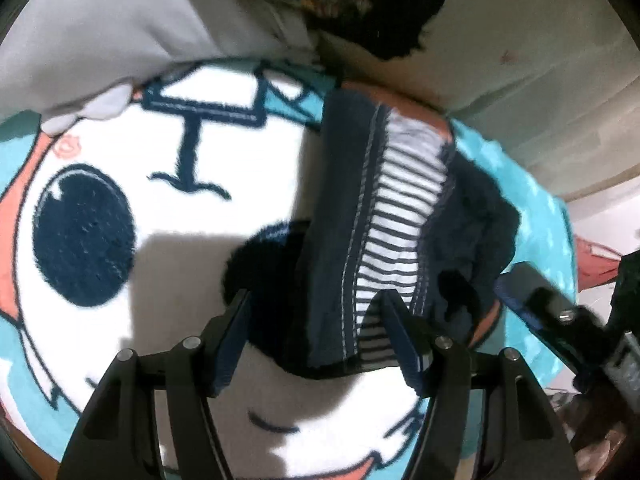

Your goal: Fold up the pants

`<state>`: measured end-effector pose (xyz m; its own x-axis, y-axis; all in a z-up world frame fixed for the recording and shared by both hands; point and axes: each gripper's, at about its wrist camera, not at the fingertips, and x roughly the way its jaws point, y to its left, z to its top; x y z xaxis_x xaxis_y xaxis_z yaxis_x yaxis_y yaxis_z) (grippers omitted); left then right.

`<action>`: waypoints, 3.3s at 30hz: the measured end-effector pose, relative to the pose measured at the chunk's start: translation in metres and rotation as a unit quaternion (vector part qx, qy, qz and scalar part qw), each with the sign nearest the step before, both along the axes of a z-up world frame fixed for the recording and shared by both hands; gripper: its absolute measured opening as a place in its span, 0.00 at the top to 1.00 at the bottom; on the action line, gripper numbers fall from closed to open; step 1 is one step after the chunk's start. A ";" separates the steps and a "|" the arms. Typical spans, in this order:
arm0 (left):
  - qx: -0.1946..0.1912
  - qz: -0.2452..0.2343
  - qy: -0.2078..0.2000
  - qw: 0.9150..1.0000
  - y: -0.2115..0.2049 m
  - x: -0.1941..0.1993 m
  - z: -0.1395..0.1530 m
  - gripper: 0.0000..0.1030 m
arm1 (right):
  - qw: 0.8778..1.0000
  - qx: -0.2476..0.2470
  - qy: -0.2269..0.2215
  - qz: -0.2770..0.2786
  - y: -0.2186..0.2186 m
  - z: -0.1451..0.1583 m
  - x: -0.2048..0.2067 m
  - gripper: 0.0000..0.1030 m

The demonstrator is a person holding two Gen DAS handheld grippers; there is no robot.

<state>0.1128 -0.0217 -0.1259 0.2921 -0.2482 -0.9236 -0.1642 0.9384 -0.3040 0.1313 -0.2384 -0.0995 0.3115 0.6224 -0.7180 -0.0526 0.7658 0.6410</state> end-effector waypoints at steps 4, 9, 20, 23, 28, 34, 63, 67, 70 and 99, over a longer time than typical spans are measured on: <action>-0.022 0.003 -0.006 1.000 0.006 -0.005 0.010 0.38 | 0.999 -0.015 0.013 -0.028 -0.011 -0.008 0.001 0.47; 0.009 0.002 -0.051 0.999 0.018 -0.032 0.053 0.37 | 0.997 -0.039 -0.028 -0.056 -0.024 0.025 -0.016 0.40; 0.102 0.039 -0.131 0.985 0.050 -0.083 0.106 0.28 | 0.993 -0.105 -0.032 -0.037 0.036 0.037 -0.068 0.33; 0.108 0.047 -0.140 0.983 0.057 -0.093 0.112 0.28 | 0.993 -0.118 -0.025 -0.008 0.058 0.030 -0.079 0.33; 0.111 0.058 -0.144 0.982 0.072 -0.106 0.116 0.28 | 0.990 -0.136 -0.031 0.017 0.084 0.032 -0.086 0.32; 0.124 0.077 -0.157 0.977 0.096 -0.126 0.122 0.28 | 0.989 -0.145 -0.019 0.031 0.112 0.029 -0.087 0.30; 0.092 0.142 -0.108 0.980 0.121 -0.129 0.102 0.25 | 0.979 -0.206 -0.003 0.002 0.089 0.026 -0.087 0.29; 0.109 0.133 -0.121 0.978 0.092 -0.121 0.110 0.25 | 0.980 -0.196 -0.015 -0.006 0.065 0.030 -0.073 0.29; 0.124 0.133 -0.124 0.975 0.078 -0.118 0.113 0.25 | 0.982 -0.189 -0.025 -0.001 0.055 0.032 -0.063 0.28; 0.090 0.177 -0.032 0.980 0.011 -0.093 0.057 0.25 | 0.989 -0.149 0.001 0.000 -0.060 -0.009 -0.030 0.27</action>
